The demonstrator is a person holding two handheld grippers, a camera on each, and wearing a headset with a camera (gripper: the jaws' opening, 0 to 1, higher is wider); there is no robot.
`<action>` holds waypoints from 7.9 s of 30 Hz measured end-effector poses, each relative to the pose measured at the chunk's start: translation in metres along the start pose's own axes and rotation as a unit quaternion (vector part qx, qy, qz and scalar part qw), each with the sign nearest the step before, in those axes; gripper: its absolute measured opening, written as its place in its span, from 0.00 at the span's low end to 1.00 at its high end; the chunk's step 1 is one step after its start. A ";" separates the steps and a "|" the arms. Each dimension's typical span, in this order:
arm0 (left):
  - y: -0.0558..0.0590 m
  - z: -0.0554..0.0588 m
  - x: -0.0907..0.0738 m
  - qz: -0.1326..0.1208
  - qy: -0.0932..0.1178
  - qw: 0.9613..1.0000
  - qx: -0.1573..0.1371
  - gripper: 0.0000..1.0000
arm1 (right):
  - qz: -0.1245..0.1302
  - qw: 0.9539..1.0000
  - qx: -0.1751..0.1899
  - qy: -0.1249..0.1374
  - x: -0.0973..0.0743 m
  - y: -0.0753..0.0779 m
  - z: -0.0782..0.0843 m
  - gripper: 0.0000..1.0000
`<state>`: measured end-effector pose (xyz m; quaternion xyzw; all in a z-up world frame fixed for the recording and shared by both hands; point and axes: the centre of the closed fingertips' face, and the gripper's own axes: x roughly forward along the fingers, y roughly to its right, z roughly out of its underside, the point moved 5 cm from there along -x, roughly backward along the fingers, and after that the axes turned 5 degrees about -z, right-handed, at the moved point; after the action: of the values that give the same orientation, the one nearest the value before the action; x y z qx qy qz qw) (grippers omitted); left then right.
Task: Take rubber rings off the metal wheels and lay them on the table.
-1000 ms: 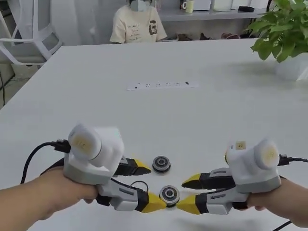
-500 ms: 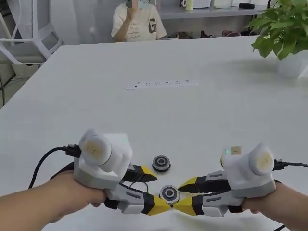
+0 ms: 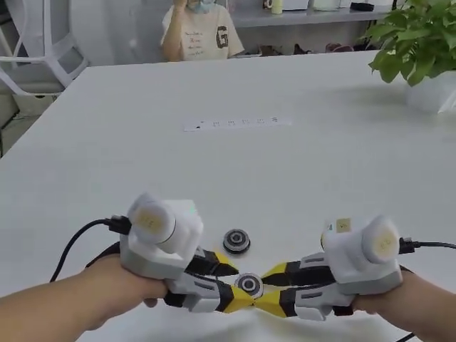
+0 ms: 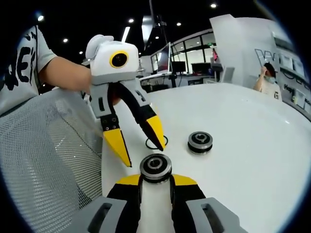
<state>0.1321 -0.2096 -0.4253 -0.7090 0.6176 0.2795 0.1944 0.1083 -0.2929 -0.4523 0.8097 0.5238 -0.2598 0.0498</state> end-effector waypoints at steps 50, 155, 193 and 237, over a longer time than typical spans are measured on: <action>-0.001 0.000 0.009 -0.044 0.019 0.997 0.058 0.07 | 0.017 1.000 0.013 -0.002 -0.002 0.000 0.005 0.13; 0.008 -0.003 -0.006 -0.035 0.012 0.997 0.061 0.19 | -0.005 0.981 0.158 0.108 -0.015 -0.001 -0.009 0.00; -0.017 -0.001 -0.098 -0.107 0.065 0.992 0.022 0.57 | -0.040 0.990 0.104 0.087 0.002 0.007 -0.070 0.00; -0.023 0.029 -0.132 -0.145 0.070 0.987 -0.023 0.69 | -0.041 0.993 0.106 -0.011 0.056 0.016 -0.049 0.00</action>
<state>0.1400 -0.0864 -0.3649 -0.8130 0.5139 0.2124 0.1725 0.1583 -0.2372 -0.4395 0.7854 0.5252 -0.3250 -0.0412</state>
